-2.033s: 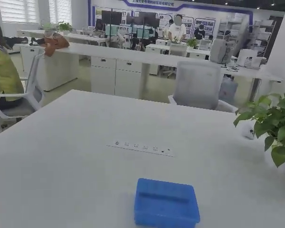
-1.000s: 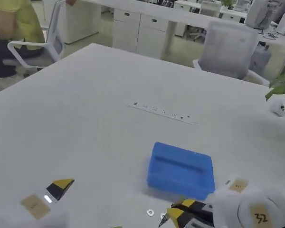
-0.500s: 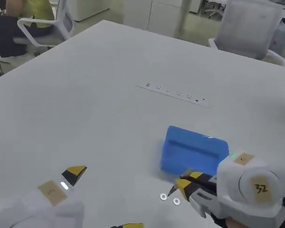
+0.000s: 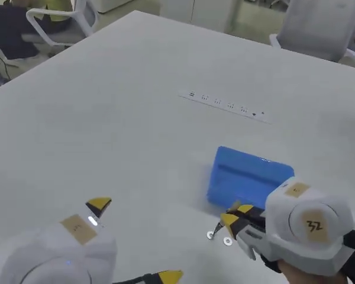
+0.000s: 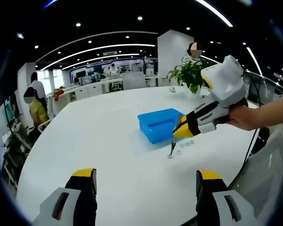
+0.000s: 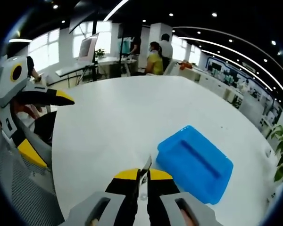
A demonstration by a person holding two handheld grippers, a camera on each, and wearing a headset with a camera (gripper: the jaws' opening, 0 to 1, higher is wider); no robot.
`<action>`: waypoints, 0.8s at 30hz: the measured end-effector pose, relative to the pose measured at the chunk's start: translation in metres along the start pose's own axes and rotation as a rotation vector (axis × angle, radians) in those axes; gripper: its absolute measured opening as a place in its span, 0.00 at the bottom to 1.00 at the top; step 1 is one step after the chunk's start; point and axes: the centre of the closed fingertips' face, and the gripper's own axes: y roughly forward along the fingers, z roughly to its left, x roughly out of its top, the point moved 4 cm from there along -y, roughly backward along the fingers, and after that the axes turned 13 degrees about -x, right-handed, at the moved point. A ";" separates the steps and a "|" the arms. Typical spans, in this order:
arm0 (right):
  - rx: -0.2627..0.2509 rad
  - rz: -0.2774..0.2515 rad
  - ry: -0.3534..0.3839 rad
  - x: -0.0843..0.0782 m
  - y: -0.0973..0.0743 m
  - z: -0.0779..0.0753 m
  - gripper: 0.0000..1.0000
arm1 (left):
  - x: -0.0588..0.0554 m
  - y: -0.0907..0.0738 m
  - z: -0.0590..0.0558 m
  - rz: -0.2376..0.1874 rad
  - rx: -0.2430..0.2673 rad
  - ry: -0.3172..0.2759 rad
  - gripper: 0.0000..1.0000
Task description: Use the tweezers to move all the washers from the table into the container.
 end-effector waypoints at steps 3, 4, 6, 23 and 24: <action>0.005 0.001 0.011 0.001 0.000 0.001 0.01 | -0.001 0.000 0.001 0.002 0.000 -0.011 0.89; 0.004 0.004 0.015 0.002 0.001 0.000 0.02 | -0.001 0.000 0.001 0.002 0.000 -0.011 0.88; 0.002 0.008 0.018 0.002 0.001 0.000 0.02 | -0.002 0.000 0.001 0.011 0.002 -0.008 0.89; -0.010 -0.001 -0.020 0.004 -0.001 0.004 0.02 | -0.004 0.000 0.002 0.019 0.009 0.003 0.87; -0.012 -0.003 -0.021 0.004 0.000 0.004 0.02 | -0.004 0.000 0.002 0.021 0.009 0.004 0.87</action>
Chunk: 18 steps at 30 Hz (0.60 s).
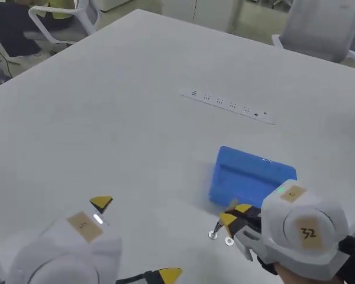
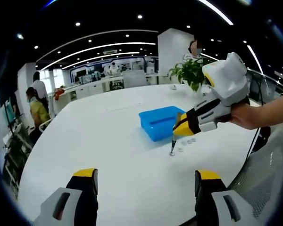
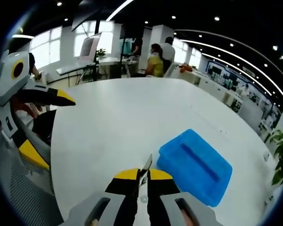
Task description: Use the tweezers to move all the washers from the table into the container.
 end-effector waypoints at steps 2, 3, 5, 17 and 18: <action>-0.001 0.003 0.005 0.000 0.001 0.000 0.02 | 0.000 0.000 0.000 0.001 0.000 0.003 0.86; 0.006 0.007 0.009 -0.001 0.002 0.000 0.02 | -0.001 0.000 0.000 0.002 -0.001 0.002 0.86; 0.009 0.008 0.013 -0.001 0.002 0.001 0.02 | -0.001 0.000 0.000 0.002 -0.003 0.002 0.86; -0.006 0.017 -0.065 -0.002 0.001 0.001 0.02 | -0.002 0.000 0.002 0.009 0.000 0.012 0.85; -0.008 0.017 -0.067 -0.002 0.001 0.001 0.02 | -0.003 0.000 0.002 0.009 0.000 0.011 0.84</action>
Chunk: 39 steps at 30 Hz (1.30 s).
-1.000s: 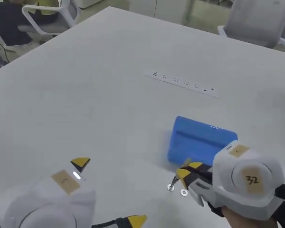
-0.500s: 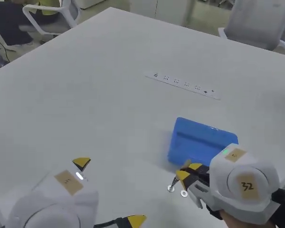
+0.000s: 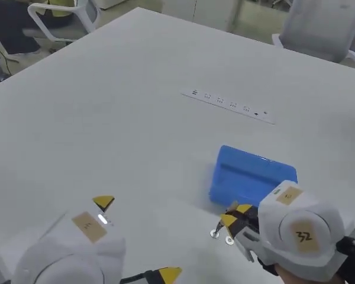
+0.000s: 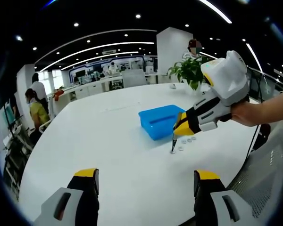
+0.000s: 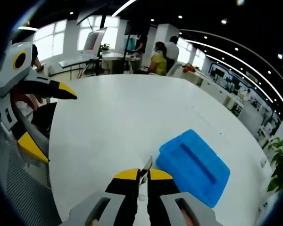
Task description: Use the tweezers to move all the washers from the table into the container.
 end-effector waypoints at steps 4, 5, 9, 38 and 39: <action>-0.003 -0.003 -0.003 0.001 0.002 -0.001 0.02 | 0.000 0.000 0.000 0.003 0.001 -0.002 0.84; -0.003 -0.003 -0.001 0.001 0.002 -0.001 0.02 | 0.000 0.000 0.000 0.002 0.001 -0.001 0.84; -0.008 0.008 0.029 -0.002 0.005 -0.005 0.02 | 0.001 0.000 -0.001 -0.009 -0.010 -0.006 0.84; 0.018 -0.040 0.115 0.025 -0.031 -0.026 0.01 | 0.001 -0.001 -0.002 -0.005 0.003 0.034 0.86; 0.018 -0.046 0.121 0.028 -0.033 -0.028 0.01 | 0.001 -0.001 -0.002 -0.006 0.000 0.035 0.86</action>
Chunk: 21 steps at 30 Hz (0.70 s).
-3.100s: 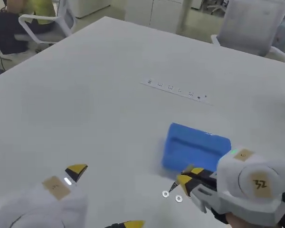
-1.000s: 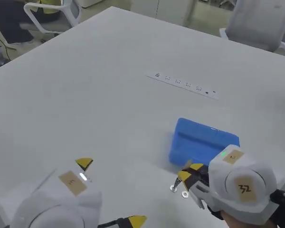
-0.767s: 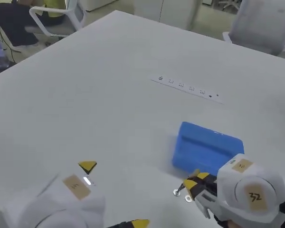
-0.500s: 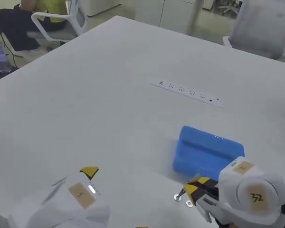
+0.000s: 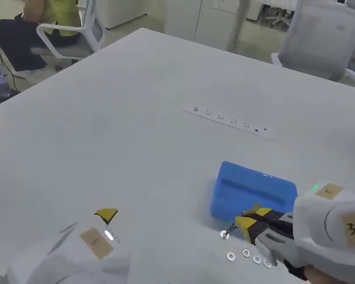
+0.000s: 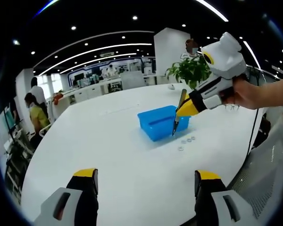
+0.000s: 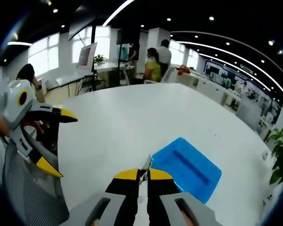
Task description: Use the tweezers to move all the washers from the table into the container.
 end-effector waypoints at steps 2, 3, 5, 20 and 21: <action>-0.009 -0.015 0.007 0.005 -0.002 -0.003 0.01 | 0.001 0.000 -0.001 -0.011 -0.008 -0.004 0.87; -0.017 -0.028 0.015 0.010 -0.003 -0.005 0.01 | 0.001 0.000 -0.001 -0.013 -0.008 -0.004 0.88; -0.026 -0.039 0.021 0.015 -0.003 -0.009 0.01 | 0.002 0.000 -0.001 -0.017 -0.010 -0.008 0.91; -0.112 -0.046 -0.004 0.029 0.034 -0.036 0.02 | 0.001 0.003 -0.004 -0.011 -0.030 -0.015 0.99; -0.112 -0.042 0.000 0.028 0.039 -0.037 0.02 | 0.002 0.003 -0.004 -0.017 -0.029 -0.015 0.99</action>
